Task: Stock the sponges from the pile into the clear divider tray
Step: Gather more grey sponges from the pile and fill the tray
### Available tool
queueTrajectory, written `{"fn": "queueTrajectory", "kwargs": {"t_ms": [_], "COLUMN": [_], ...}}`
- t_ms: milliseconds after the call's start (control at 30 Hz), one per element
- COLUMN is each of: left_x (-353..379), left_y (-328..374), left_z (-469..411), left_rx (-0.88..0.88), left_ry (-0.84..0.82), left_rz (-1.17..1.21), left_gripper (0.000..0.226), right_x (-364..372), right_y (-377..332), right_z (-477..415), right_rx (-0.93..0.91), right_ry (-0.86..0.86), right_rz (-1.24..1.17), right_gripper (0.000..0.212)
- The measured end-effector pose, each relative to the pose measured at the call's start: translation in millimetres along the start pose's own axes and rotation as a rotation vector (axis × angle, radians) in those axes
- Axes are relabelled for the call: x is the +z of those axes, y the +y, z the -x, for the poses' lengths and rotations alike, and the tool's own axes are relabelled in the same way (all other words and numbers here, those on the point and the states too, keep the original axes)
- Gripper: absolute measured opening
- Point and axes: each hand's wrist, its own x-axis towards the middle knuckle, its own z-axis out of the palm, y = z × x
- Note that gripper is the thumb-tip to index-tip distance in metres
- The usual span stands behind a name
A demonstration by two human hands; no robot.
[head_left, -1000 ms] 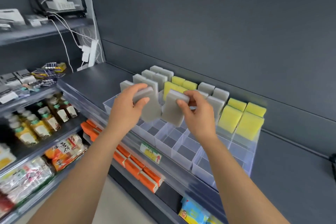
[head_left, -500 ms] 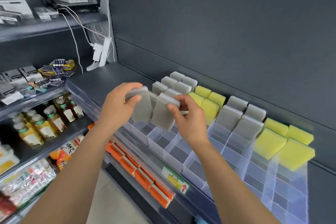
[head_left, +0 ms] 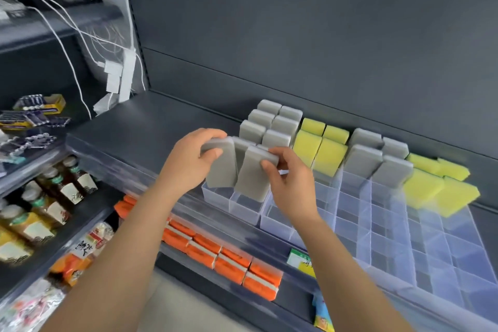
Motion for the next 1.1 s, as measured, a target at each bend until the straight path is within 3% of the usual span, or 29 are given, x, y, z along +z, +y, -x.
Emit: {"fn": "queueTrajectory", "kwargs": {"t_ms": [467, 733, 1100], "left_x": [-10, 3, 18], "left_y": [-20, -26, -40], "left_z": [-8, -11, -8], "left_rx": [0.177, 0.27, 0.265], "left_ry": [-0.18, -0.253, -0.322], "left_rz": [0.003, -0.074, -0.152], "left_gripper": [0.03, 0.032, 0.032], "right_x": [30, 34, 33], "right_y": [9, 16, 14], "right_z": [29, 29, 30], "right_rx": [-0.012, 0.015, -0.005], "right_ry": [0.065, 0.03, 0.011], "right_rz": [0.278, 0.304, 0.324], "right_gripper": [0.022, 0.02, 0.024]}}
